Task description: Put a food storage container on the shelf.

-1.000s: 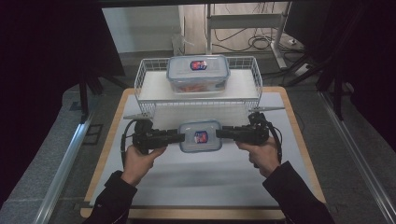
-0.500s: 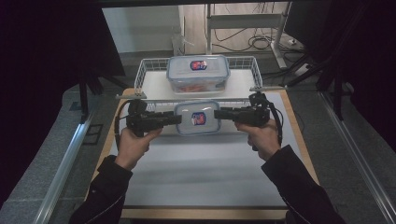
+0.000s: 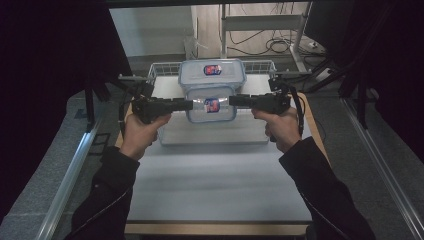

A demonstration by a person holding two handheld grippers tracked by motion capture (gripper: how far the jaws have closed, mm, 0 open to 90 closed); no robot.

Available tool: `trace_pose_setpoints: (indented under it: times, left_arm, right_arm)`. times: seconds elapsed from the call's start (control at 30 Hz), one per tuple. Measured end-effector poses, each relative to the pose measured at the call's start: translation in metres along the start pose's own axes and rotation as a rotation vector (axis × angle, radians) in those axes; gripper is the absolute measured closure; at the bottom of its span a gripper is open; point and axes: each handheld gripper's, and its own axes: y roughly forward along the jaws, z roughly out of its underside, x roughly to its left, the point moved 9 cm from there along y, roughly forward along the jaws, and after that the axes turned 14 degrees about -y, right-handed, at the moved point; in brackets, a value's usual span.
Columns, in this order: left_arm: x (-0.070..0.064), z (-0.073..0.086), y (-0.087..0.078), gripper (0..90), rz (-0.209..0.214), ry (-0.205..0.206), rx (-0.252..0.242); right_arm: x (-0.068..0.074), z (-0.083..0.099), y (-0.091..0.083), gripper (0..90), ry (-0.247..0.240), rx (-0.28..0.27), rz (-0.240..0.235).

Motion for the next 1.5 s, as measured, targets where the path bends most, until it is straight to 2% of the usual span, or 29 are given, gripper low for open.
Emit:
trace_pose_setpoints:
  times: [0.07, 0.1, 0.13, 0.23, 0.27, 0.33, 0.5, 0.73, 1.13, 1.27, 1.5]
  left_arm:
    - [0.000, -0.003, 0.000, 57.9, 0.001, -0.004, -0.002]
    - [-0.001, -0.008, -0.001, 57.9, 0.002, -0.002, -0.007]
    - [-0.002, -0.016, -0.002, 57.9, 0.003, -0.004, -0.015]
    - [-0.003, -0.030, -0.004, 57.9, 0.001, -0.006, -0.029]
    - [-0.003, -0.030, -0.004, 57.9, 0.001, -0.006, -0.029]
    - [-0.003, -0.040, -0.005, 57.9, 0.000, -0.011, -0.039]
    - [-0.001, -0.057, -0.005, 57.8, 0.000, -0.019, -0.045]
    - [0.005, -0.076, 0.003, 57.8, -0.008, -0.033, -0.049]
    - [0.014, -0.091, 0.019, 57.4, -0.031, -0.054, -0.050]
    - [0.017, -0.093, 0.021, 57.4, -0.038, -0.057, -0.051]
    - [0.025, -0.094, 0.020, 57.1, -0.056, -0.083, -0.051]
  right_arm:
    - [-0.001, -0.006, 0.000, 58.8, -0.003, -0.004, 0.000]
    - [-0.001, -0.006, 0.000, 58.8, -0.003, -0.004, 0.000]
    - [-0.004, -0.015, 0.001, 58.8, 0.000, -0.013, 0.000]
    - [-0.007, -0.025, 0.002, 58.7, 0.000, -0.020, 0.002]
    - [-0.007, -0.025, 0.002, 58.7, 0.000, -0.020, 0.002]
    - [-0.011, -0.037, 0.005, 58.5, -0.004, -0.020, 0.010]
    - [-0.016, -0.050, 0.008, 58.3, -0.007, -0.023, 0.020]
    - [-0.033, -0.064, 0.012, 58.1, 0.004, -0.036, 0.025]
    - [-0.060, -0.076, 0.013, 58.0, 0.057, -0.064, 0.031]
    - [-0.064, -0.077, 0.014, 58.0, 0.066, -0.073, 0.029]
    - [-0.072, -0.073, 0.024, 57.9, 0.100, -0.059, 0.020]
